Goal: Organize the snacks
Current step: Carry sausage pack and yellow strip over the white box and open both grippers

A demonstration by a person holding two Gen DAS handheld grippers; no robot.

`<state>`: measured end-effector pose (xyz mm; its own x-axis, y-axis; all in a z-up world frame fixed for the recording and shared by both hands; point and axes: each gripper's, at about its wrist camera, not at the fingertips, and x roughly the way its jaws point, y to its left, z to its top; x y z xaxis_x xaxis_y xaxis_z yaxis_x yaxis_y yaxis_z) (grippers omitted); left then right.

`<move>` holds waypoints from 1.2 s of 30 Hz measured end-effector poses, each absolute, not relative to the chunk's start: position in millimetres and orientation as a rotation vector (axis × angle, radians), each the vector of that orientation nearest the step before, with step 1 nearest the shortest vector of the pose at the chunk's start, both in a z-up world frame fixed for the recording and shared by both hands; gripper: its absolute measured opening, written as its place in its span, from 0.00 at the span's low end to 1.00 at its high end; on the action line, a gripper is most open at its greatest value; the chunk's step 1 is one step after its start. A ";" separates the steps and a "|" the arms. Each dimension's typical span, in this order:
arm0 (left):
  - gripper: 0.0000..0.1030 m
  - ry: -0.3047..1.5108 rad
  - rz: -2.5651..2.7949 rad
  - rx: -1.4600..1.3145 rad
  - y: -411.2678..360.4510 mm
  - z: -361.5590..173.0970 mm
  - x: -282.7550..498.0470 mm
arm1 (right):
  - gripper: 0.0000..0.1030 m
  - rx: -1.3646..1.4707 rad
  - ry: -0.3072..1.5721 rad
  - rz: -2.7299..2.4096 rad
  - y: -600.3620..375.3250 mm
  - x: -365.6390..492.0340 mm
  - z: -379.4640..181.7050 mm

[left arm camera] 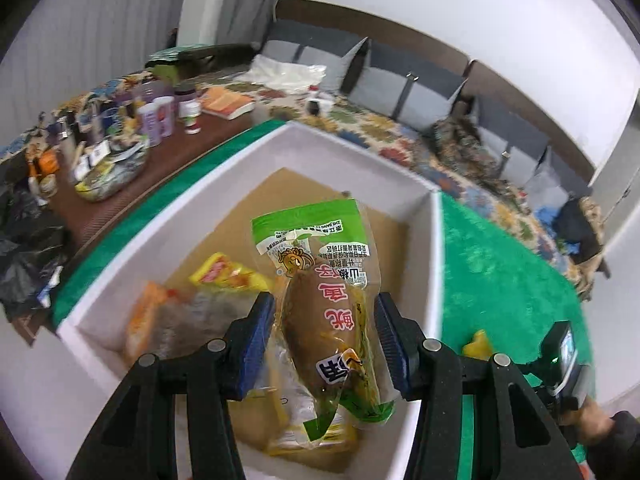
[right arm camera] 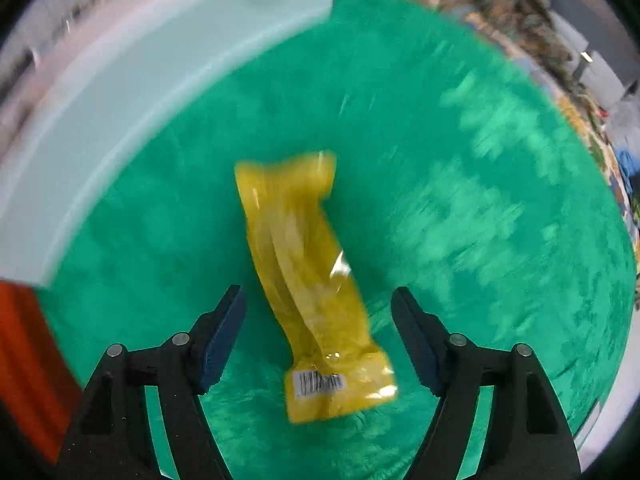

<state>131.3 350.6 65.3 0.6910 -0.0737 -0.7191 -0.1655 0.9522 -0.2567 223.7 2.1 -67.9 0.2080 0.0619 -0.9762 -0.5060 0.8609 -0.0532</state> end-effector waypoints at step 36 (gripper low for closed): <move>1.00 0.807 0.514 -0.027 351.6 66.9 103.9 | 0.80 -0.136 0.837 0.617 147.5 178.8 140.3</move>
<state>103.9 351.6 66.9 0.5765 0.4287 -0.6956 -0.4491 0.8775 0.1685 178.8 147.5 140.3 0.5071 0.4579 -0.7302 -0.5618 0.8181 0.1228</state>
